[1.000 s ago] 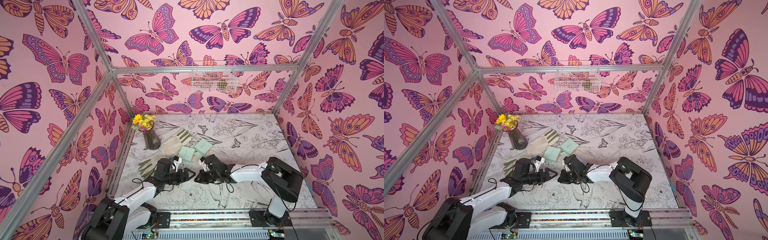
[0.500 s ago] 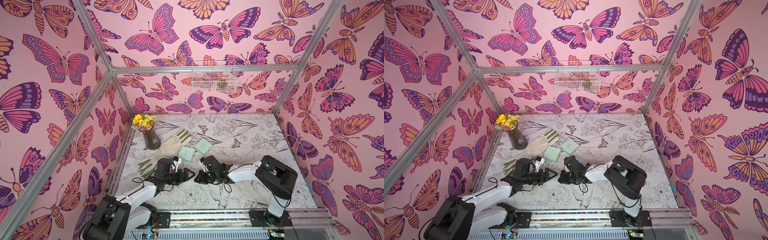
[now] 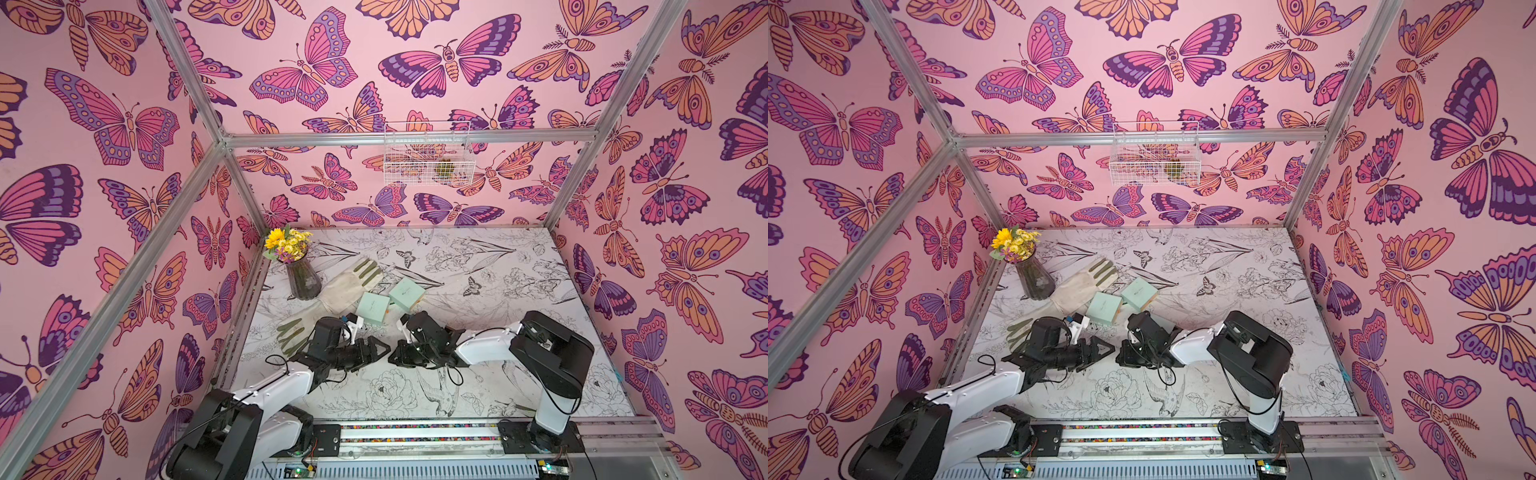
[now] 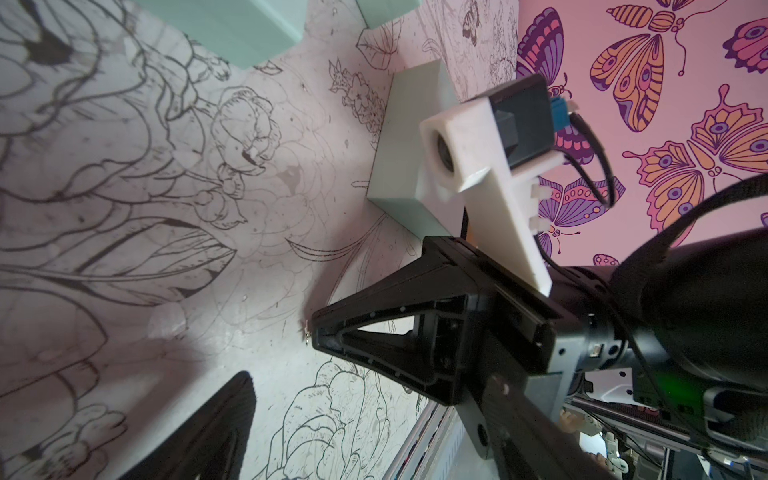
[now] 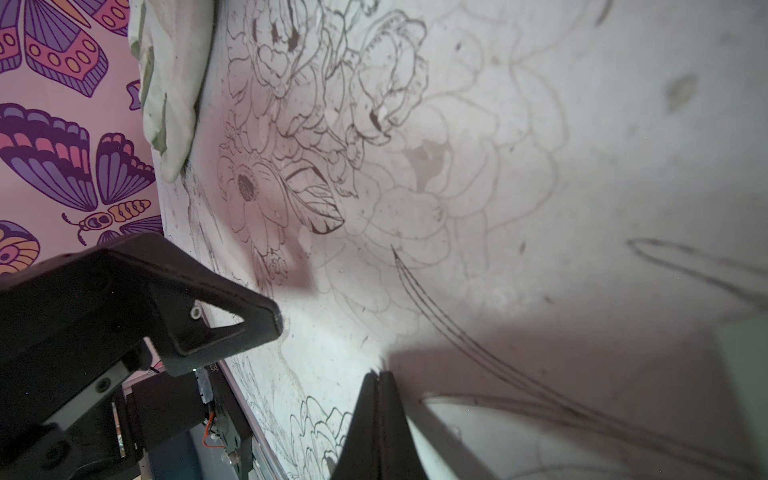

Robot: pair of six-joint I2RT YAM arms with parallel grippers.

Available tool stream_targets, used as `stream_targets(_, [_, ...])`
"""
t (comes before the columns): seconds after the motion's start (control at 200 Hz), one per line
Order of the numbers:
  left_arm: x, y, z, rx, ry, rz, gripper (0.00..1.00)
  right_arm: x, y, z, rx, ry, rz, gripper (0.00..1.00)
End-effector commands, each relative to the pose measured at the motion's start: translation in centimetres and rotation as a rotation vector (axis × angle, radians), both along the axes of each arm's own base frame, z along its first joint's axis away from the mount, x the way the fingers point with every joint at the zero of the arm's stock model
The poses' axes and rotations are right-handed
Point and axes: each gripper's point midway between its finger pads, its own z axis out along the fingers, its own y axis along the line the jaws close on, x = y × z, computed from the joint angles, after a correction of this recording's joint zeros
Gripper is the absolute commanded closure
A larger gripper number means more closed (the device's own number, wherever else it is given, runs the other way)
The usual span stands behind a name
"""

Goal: Place the earrings into the drawer-style jewelry box
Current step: Adjust the earring at the center of the board.

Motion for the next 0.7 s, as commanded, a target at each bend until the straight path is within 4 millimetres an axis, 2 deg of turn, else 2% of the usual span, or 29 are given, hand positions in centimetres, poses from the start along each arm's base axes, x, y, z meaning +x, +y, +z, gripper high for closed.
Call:
stream_targets(0.0, [-0.2,0.0,-0.1,-0.003,0.006,-0.013,0.13,0.0,-1.1,-0.8,-0.038,0.001,-0.028,0.95])
stream_targets(0.501, [0.1,-0.1,0.1,-0.004,0.003,-0.018,0.13,-0.3,-2.0,-1.0,-0.058,0.0,-0.041,0.85])
stream_targets(0.696, [0.3,-0.3,0.2,-0.004,0.003,-0.025,0.13,-0.4,-2.5,-1.2,-0.069,0.0,-0.05,0.87])
